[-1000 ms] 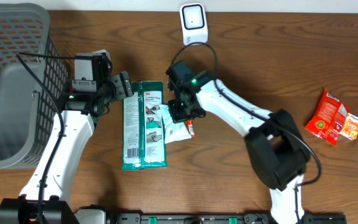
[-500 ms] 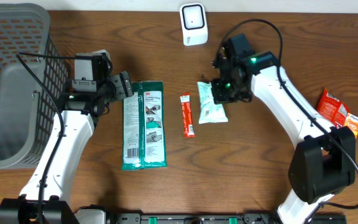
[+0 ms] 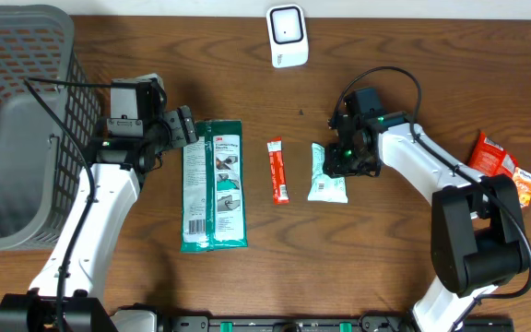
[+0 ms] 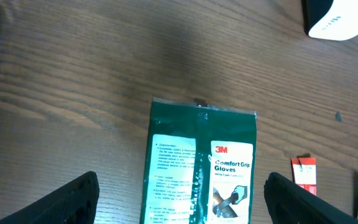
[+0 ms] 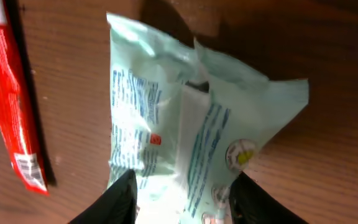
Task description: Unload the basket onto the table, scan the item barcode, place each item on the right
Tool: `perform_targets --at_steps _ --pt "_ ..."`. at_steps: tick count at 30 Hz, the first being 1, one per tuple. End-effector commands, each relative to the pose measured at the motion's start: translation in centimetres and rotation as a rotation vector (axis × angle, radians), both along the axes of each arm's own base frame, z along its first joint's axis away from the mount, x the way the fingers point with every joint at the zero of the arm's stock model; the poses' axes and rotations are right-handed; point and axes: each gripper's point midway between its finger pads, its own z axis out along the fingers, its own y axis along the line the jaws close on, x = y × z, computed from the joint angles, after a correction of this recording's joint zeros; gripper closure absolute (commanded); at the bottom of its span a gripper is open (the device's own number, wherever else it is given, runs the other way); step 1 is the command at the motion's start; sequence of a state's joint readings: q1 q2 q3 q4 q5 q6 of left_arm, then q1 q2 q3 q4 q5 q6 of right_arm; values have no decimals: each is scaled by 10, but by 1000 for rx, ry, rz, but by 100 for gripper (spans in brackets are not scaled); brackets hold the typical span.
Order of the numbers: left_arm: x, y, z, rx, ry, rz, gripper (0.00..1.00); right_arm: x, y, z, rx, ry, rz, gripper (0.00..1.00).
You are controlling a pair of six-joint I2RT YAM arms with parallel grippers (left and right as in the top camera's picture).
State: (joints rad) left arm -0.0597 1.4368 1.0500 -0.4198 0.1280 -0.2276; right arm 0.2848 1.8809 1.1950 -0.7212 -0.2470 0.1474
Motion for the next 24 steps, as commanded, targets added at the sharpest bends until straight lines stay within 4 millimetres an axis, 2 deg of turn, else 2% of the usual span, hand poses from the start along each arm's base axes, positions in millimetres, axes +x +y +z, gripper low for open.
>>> perform_targets --at_steps 1,4,8,11,24 --pt "3 2 7 14 -19 -2 14 0 2 14 68 8 30 54" --pt "3 2 7 14 -19 -2 14 2 -3 30 139 18 11 46" --pt "3 2 7 14 -19 -2 14 0 -21 29 133 50 -41 40" --pt "3 2 7 14 -19 -2 14 -3 -26 28 134 69 -57 39" --pt "3 0 8 -3 -21 0 14 -3 -24 28 133 66 -49 40"
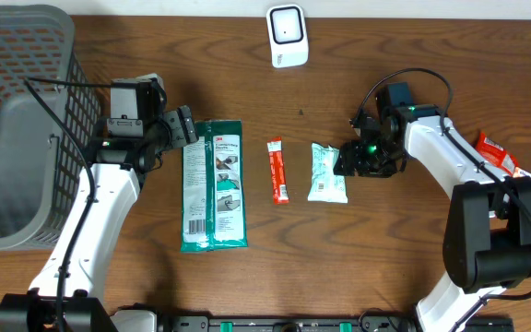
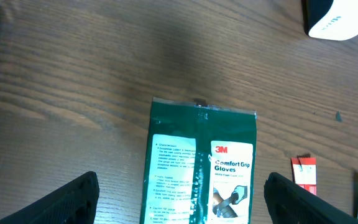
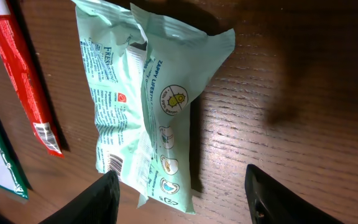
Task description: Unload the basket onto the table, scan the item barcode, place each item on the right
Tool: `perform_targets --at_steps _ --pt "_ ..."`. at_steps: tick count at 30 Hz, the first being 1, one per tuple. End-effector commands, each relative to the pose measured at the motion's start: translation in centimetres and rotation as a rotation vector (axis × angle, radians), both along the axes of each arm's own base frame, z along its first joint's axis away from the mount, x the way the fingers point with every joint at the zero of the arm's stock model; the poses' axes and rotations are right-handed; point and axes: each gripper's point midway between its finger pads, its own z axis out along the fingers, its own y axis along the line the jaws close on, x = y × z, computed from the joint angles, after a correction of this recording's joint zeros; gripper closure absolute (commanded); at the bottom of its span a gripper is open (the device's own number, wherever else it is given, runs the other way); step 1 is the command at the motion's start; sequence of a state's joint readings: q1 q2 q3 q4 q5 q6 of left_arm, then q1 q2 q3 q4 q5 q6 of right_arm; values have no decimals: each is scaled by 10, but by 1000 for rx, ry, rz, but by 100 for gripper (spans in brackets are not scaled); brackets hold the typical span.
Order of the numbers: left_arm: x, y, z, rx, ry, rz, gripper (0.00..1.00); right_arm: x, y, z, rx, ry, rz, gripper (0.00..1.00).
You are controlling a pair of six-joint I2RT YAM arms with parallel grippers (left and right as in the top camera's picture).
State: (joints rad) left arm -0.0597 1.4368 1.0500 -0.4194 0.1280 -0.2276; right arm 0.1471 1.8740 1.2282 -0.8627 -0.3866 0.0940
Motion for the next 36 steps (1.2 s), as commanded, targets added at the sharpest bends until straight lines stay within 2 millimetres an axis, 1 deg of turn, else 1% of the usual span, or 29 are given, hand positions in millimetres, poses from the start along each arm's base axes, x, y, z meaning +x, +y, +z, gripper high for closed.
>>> perform_targets --at_steps 1,3,4,5,6,8,9,11,12,13,14,15,16,17,18,20,22,23,24,27,28,30,33,36 --pt "1 -3 7 -23 -11 -5 14 5 6 14 21 -44 21 40" --pt "-12 -30 4 -156 47 -99 14 3 7 13 20 -35 25 40" --pt "-18 -40 3 -205 69 -136 14 2 7 13 20 -35 26 40" --pt "-33 -64 4 -317 115 -221 14 3 7 13 20 -36 26 40" --pt "-39 -76 4 -366 129 -266 14 3 7 13 20 -36 26 41" --pt "-52 -100 0 -421 167 -343 14 4 7 14 21 -41 26 41" --pt "-56 -110 -2 -420 180 -369 14 4 8 14 21 -43 26 41" --pt "-61 -121 -4 -412 190 -402 15 5 8 14 21 -47 26 41" --pt "-64 -129 -4 -408 193 -425 20 5 8 14 22 -47 26 42" --pt "-66 -134 -3 -403 189 -442 32 5 8 14 21 -46 26 43" --pt "-67 -139 -4 -394 186 -456 50 5 8 14 21 -45 27 43" --pt "-68 -143 -6 -371 187 -461 59 4 8 13 22 -43 27 44" --pt "-68 -146 -13 -320 189 -460 75 2 9 13 26 -35 30 44" --pt "-69 -151 -18 -278 191 -466 89 -1 11 14 34 -25 32 44" --pt "-72 -161 -23 -260 197 -490 93 -3 12 14 44 -14 33 45" --pt "-78 -183 -29 -256 199 -550 92 -6 12 14 45 -1 33 45" --pt "-81 -199 -33 -255 191 -594 93 -7 12 15 49 5 32 47" --pt "-82 -214 -38 -258 184 -618 92 -9 14 15 60 12 31 48" --pt "-82 -221 -42 -256 186 -614 93 -11 14 15 67 19 30 49" --pt "-81 -238 -56 -258 190 -637 92 -15 12 11 66 29 38 50" --pt "-81 -245 -65 -260 197 -653 93 -19 11 7 66 28 57 50" --pt "-83 -257 -74 -289 208 -682 93 -19 9 3 71 10 82 50" --pt "-84 -272 -85 -338 217 -723 93 -10 6 0 94 -29 66 50" --pt "-84 -280 -96 -344 223 -733 93 -2 11 4 169 -62 51 53"
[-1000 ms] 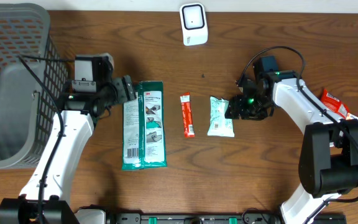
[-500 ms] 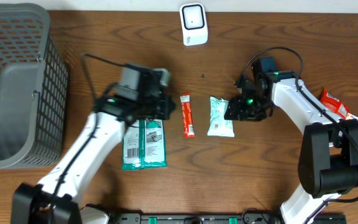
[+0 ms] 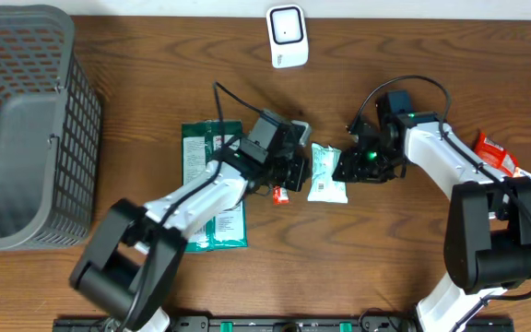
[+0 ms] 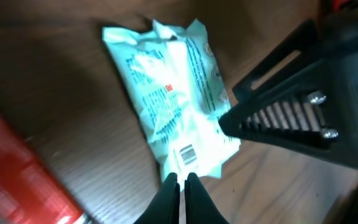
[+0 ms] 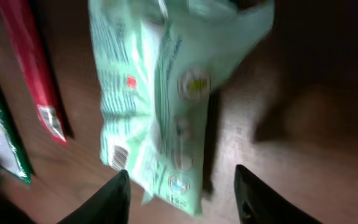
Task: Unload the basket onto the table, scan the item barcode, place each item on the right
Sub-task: 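Grasp the wipes pack's left end with the left gripper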
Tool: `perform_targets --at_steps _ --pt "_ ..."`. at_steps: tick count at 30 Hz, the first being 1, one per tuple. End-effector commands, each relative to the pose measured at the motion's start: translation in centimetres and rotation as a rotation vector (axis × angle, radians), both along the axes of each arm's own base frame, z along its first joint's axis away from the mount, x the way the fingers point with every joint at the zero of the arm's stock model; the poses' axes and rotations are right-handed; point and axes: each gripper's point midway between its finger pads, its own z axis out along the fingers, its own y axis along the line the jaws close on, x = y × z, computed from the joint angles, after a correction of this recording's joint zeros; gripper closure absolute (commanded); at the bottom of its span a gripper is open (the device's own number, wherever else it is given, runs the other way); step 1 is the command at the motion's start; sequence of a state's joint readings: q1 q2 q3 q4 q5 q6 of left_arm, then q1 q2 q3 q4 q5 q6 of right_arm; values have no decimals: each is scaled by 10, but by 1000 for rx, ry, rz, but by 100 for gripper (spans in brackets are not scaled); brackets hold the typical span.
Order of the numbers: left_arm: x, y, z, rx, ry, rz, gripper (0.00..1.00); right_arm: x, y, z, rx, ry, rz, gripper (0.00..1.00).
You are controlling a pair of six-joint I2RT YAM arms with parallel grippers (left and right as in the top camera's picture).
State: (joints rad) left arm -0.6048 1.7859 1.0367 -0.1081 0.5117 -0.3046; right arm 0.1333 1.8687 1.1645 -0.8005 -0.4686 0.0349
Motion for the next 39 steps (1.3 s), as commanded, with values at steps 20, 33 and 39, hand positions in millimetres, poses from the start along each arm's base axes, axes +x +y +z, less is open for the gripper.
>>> perform_targets --at_steps 20,33,39 --pt "-13 -11 -63 71 101 14 93 3 14 -10 191 -113 -2 52" --pt "-9 -4 -67 108 90 46 92 5 14 -14 193 -123 -26 53" --pt "-9 -3 -69 115 91 51 92 3 17 -23 224 -162 -29 57"
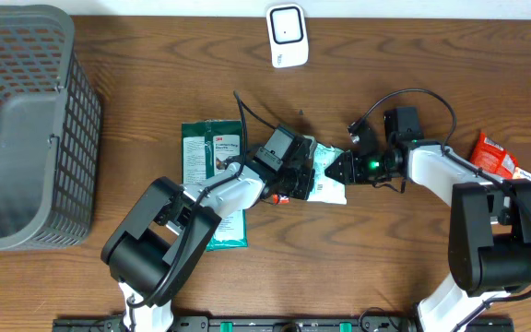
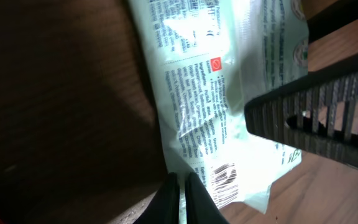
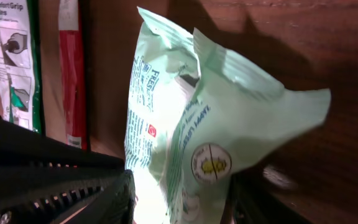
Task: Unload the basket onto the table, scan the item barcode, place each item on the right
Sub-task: 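Grasp the wipes pack's left end with the left gripper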
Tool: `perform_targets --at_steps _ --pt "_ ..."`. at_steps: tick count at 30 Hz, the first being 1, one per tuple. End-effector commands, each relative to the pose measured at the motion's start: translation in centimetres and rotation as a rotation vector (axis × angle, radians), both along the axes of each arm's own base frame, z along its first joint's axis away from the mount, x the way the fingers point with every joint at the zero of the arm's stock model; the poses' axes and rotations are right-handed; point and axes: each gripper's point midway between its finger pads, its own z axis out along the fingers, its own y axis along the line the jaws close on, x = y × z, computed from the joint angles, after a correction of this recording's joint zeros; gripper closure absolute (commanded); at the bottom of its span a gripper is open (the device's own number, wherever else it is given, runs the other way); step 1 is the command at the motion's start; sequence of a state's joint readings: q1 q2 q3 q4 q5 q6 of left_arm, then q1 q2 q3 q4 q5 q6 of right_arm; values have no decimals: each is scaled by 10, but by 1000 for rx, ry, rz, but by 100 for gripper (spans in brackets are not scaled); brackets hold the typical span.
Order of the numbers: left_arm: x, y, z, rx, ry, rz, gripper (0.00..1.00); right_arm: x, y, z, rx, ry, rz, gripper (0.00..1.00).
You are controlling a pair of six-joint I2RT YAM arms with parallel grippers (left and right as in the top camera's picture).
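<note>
A mint-green wipes packet (image 1: pixel 328 190) lies mid-table, its right end tipped up. My right gripper (image 3: pixel 180 200) has a finger on each side of that end and is shut on the packet (image 3: pixel 191 118). My left gripper (image 2: pixel 180 194) is shut, its tips against the packet's (image 2: pixel 229 93) left edge beside the printed barcode (image 2: pixel 226 180). In the overhead view the left gripper (image 1: pixel 300 177) and right gripper (image 1: pixel 336 169) meet at the packet. The white scanner (image 1: pixel 287 35) stands at the table's far edge.
A green gloves pack (image 1: pixel 208 175) and a red stick packet (image 3: pixel 73 68) lie left of the wipes, partly under my left arm. A grey basket (image 1: pixel 26 120) fills the far left. An orange-red snack packet (image 1: pixel 496 159) lies at the right.
My right gripper went from open and hovering over the packet to shut on its right end, which is now tipped up. My shut left gripper came down against the packet's left edge.
The right gripper first straddled the packet closely, then stood wider beside it while the left arm rested by the gloves pack. Then the left arm was across at the packet, shut. Now both grippers are on the packet, the right holding its end.
</note>
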State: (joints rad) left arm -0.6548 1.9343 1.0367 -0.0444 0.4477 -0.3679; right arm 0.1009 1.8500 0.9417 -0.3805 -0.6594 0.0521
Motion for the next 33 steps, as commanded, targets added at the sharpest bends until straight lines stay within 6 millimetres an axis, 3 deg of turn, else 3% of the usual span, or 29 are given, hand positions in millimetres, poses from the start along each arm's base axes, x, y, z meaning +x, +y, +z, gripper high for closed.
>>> perform_targets --at_steps 1,12,20,28,33 --pt "-1 6 -12 33 14 16 92 -9 1 -6 25 17 -8 58" --pt "3 4 -8 15 13 39 92 -10 5 -4 57 8 1 60" --pt "22 -12 45 -75 -77 44 91 -10 5 -4 59 15 -7 51" --pt "19 -12 43 -78 -47 69 91 -3 5 -2 59 -19 -14 51" --pt "11 -12 23 -48 -3 64 91 0 5 -2 59 -29 -19 52"
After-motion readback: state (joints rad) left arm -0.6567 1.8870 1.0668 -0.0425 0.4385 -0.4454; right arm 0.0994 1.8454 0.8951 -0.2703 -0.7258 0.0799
